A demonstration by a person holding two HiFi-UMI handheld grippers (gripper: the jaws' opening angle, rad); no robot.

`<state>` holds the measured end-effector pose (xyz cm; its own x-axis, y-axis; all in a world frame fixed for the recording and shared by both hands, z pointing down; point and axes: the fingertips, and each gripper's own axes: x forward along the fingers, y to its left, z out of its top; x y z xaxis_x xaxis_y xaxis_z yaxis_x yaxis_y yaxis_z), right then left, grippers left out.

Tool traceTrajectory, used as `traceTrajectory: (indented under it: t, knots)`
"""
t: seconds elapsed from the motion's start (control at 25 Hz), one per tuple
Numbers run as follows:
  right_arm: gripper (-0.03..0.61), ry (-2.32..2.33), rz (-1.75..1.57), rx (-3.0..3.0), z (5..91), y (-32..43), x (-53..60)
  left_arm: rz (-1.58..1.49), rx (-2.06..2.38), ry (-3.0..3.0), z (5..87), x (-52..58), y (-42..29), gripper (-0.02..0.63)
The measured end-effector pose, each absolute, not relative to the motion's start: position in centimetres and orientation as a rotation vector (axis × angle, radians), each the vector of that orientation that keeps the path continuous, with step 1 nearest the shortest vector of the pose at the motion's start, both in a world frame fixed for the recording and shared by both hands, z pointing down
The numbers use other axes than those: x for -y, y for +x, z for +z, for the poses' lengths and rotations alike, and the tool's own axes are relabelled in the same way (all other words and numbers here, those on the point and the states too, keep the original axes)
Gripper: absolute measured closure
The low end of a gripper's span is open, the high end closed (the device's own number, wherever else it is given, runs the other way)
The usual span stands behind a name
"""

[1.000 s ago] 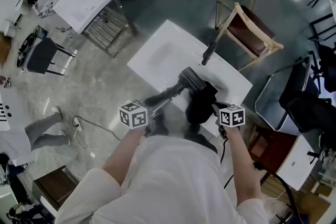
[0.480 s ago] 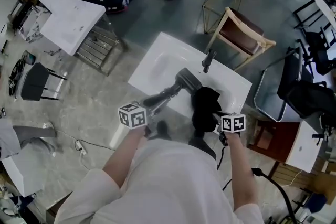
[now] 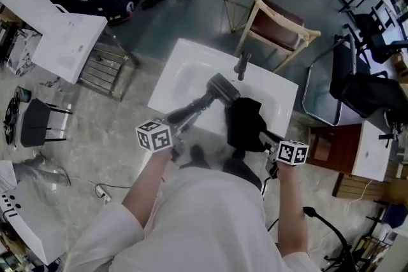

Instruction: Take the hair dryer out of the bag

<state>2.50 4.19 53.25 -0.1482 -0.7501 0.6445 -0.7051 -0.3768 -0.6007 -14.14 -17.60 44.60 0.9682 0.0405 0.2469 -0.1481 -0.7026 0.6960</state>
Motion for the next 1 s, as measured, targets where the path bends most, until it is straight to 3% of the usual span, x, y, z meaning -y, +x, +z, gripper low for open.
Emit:
traceTrajectory:
  t: [0.52,0.8,1.0]
  knots:
    - [0.474,-2.085,-1.306,-1.76,46.6,7.7,-3.5,0.272,0.102,2.31,42.4,16.5,-11.8,0.466]
    - [0.569,-2.174,-1.118,-1.747,42.6,10.4,-3.5,0.237,0.119,2.298,40.9,15.7,-11.3,0.466]
    - [0.574,-2.153,-1.054,-1.746,41.5,10.7,-3.9,0.204,0.123,2.281,40.5,15.6,-11.6,0.466]
